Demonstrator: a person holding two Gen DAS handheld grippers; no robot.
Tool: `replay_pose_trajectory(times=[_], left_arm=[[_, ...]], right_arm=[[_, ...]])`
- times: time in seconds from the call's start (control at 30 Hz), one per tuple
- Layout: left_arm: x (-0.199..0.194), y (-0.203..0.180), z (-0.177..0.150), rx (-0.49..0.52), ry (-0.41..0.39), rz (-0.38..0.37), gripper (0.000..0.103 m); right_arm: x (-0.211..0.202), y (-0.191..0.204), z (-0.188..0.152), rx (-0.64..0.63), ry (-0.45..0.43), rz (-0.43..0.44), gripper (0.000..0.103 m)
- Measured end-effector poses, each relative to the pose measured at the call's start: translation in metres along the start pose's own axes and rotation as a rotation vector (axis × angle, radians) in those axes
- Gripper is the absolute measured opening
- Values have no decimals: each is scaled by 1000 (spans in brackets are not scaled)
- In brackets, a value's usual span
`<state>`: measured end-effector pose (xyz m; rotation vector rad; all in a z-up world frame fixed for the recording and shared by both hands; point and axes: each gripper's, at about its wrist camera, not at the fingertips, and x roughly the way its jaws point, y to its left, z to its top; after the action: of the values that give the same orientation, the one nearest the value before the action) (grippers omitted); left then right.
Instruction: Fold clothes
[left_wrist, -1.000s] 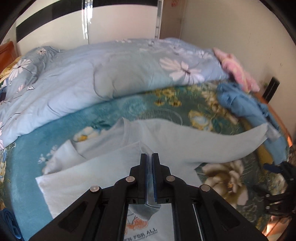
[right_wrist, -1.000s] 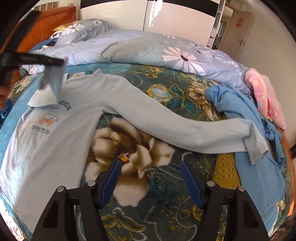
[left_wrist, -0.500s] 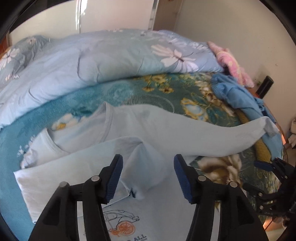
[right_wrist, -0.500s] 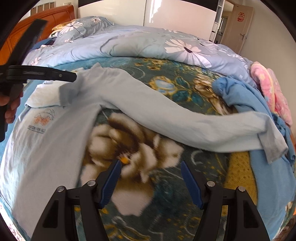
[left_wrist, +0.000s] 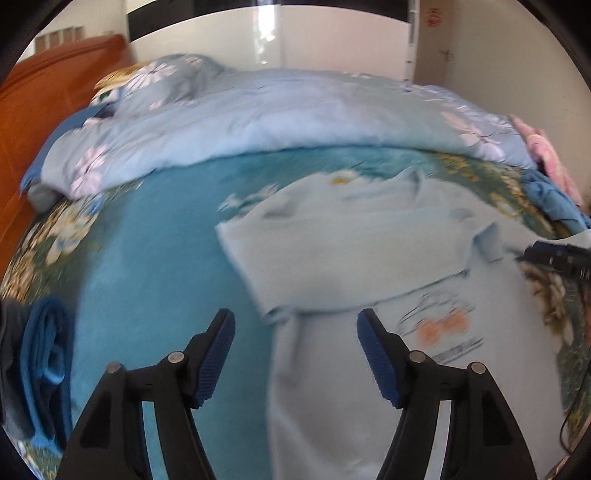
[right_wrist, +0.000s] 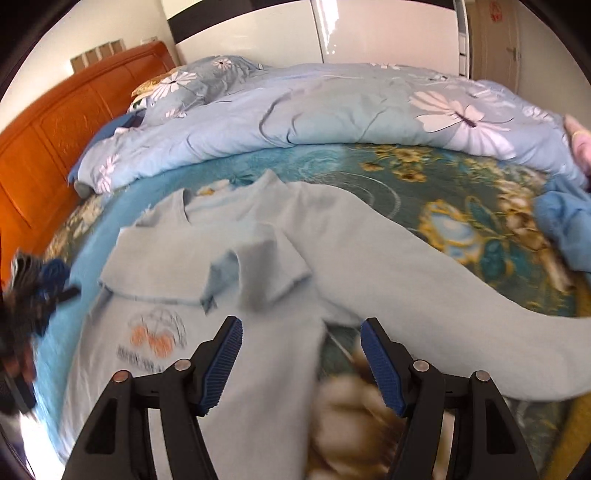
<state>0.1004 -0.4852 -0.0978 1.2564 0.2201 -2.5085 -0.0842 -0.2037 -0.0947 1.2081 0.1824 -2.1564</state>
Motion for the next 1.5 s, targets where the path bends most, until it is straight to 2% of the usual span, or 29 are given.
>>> replay_pose_trajectory(times=[0.1, 0.2, 0.37, 0.43, 0.53, 0.7, 0.83, 0.93, 1.07, 1.17, 1.27, 1.4, 1.5], left_arm=[[-1, 16, -17, -57, 9, 2, 70], [-2, 24, -31, -88, 12, -1, 70], [2, 25, -43, -101, 18, -3, 70], [4, 25, -45, -106, 21, -8, 70], [8, 23, -45, -109, 23, -12, 70], [17, 17, -40, -94, 23, -14, 70], [30, 15, -31, -88, 33, -7, 70], [40, 13, -23, -87, 45, -8, 70], [53, 10, -11, -83, 55, 9, 70], [61, 9, -5, -79, 56, 55, 70], [62, 17, -5, -122, 40, 100, 70], [55, 32, -11, -208, 10, 123, 72], [55, 38, -17, -237, 17, 117, 72]], right_arm=[[19, -4, 10, 63, 14, 9, 60], [36, -8, 17, 107, 38, 19, 58], [52, -5, 19, 110, 62, 14, 56], [52, -3, 21, 105, 57, 16, 40], [53, 0, 23, 97, 51, 20, 25], [50, 5, 27, 67, 40, 30, 5], [36, 6, 37, 28, 3, 30, 4], [15, -3, 55, 27, -64, -4, 4], [-3, -17, 79, 11, -104, -55, 2], [-4, -25, 85, 11, -87, -60, 2], [5, -29, 79, -7, -48, -75, 2], [17, -39, 67, 12, -13, -82, 2], [29, -43, 60, 24, 22, -81, 2]])
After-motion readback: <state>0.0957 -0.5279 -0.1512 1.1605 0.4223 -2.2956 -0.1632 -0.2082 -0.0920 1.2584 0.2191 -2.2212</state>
